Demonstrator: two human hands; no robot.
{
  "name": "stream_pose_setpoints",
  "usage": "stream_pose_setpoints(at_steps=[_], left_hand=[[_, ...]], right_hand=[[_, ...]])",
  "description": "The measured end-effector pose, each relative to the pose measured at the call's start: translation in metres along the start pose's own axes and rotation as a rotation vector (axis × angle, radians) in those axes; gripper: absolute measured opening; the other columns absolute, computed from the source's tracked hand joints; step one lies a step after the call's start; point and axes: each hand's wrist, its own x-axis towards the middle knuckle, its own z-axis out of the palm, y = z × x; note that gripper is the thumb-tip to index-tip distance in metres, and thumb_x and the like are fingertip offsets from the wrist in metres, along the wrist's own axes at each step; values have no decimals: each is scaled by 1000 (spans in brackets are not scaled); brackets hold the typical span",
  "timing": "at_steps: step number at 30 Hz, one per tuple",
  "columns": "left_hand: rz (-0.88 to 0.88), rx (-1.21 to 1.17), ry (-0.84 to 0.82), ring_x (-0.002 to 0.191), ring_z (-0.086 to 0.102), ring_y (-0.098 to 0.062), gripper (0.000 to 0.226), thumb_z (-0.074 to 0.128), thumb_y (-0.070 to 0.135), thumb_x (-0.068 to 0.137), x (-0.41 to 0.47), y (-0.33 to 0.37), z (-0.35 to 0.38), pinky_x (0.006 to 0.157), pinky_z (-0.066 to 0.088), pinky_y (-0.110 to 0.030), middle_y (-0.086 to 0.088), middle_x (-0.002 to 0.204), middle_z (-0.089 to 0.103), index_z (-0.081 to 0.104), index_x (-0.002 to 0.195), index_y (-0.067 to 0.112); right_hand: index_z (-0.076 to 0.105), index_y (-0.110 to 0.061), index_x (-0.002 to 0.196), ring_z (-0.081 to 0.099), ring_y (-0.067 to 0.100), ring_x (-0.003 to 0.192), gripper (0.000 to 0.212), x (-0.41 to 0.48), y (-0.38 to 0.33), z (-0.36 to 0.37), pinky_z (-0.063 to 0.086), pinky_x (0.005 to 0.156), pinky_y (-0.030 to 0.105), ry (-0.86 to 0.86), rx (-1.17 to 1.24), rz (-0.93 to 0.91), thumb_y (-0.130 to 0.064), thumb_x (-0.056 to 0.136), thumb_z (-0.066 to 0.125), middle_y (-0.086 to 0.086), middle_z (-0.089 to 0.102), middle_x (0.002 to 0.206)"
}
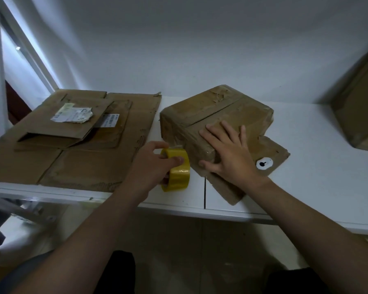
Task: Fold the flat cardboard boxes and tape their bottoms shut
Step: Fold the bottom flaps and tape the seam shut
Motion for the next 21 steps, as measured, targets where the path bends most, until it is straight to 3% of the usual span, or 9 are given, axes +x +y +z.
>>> stream_pose_setpoints(at_steps=[5, 11, 16, 19, 21], left_hand=[[-34, -112, -91, 85, 74, -27, 36, 79, 18, 85, -8, 4, 17, 67, 64, -44, -12, 109, 70, 60, 114, 26], [66, -62, -155, 83, 72, -19, 35, 74, 17, 90, -19, 9, 42, 56, 59, -27, -4, 106, 69, 57, 120, 24], [123, -69, -188, 88, 71, -22, 33, 74, 16, 90, -23, 15, 61, 56, 58, -26, -6, 108, 69, 58, 118, 25], [161, -65, -197, 91, 69, -19, 31, 74, 17, 89, -24, 16, 70, 57, 57, -23, -1, 107, 68, 59, 113, 29], [194, -49, -204, 92, 67, -14, 31, 74, 16, 89, -25, 17, 74, 56, 57, -21, 6, 106, 64, 59, 110, 34]], right_hand=[[30, -46, 153, -1, 22, 155, 79, -6, 38, -31, -3, 121, 62, -143, 49, 39, -54, 84, 68, -19, 23, 164], [27, -49, 151, 0, 19, 154, 81, -21, 56, -62, 0, 122, 59, -269, 56, 157, -32, 87, 73, -22, 16, 165], [34, -45, 146, 6, 23, 154, 78, -36, 63, -89, 3, 122, 54, -296, 54, 271, -8, 85, 65, -16, 18, 166], [37, -42, 145, 12, 26, 151, 70, -46, 58, -98, 9, 120, 52, -235, -31, 213, -15, 88, 66, -13, 24, 164], [42, -43, 145, 19, 21, 143, 59, -48, 45, -99, 17, 113, 47, -136, 29, 134, -36, 92, 66, -18, 32, 159]])
